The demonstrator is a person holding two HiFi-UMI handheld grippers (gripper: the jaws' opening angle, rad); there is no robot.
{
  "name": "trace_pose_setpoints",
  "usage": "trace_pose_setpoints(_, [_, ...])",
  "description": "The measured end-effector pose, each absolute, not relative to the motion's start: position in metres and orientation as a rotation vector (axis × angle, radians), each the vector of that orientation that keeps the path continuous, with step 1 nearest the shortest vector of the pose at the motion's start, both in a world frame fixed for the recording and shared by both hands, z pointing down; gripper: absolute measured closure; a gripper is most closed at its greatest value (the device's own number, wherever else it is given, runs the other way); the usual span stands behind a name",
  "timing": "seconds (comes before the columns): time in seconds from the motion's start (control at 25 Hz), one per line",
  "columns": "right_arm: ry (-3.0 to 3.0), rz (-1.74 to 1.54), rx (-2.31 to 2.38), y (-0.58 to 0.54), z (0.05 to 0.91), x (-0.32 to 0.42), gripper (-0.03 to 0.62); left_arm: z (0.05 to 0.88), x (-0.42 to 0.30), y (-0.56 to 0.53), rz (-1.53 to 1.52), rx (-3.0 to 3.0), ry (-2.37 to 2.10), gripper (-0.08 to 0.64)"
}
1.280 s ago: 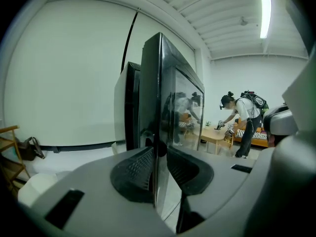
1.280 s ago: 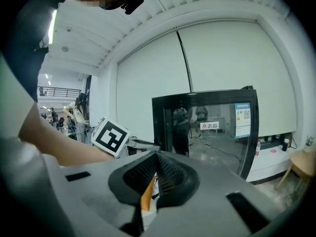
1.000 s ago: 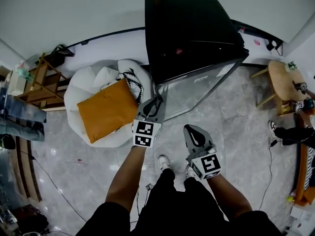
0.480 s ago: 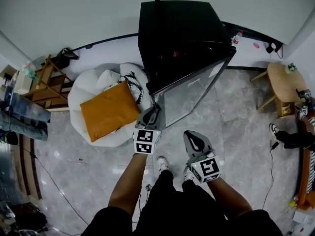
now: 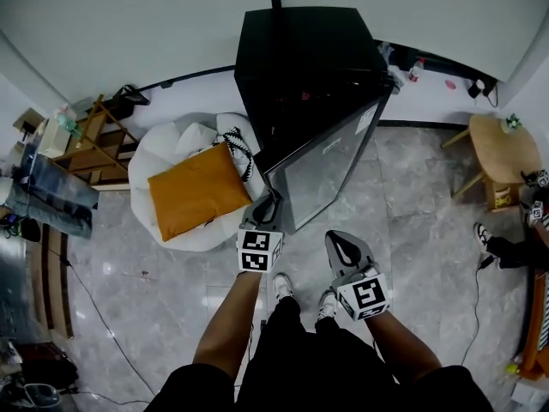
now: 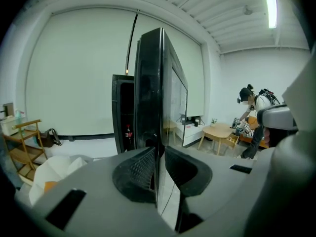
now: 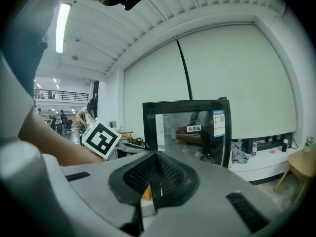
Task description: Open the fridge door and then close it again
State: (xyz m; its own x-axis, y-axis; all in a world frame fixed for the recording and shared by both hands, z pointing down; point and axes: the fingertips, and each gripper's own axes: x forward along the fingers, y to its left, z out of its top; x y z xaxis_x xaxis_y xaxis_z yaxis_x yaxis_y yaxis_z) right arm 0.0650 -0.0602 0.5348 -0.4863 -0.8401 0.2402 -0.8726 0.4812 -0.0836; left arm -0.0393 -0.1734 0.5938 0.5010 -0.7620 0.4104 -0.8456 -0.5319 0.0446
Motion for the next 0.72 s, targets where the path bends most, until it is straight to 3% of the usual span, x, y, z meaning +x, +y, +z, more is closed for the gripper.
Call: trace_pose_setpoints(0.72, [-2.605,0.246,1.522,-0.022,0.527,0.114,0.575,0.598,0.021,-0.095,0.589,2.547,-1.321,0.505])
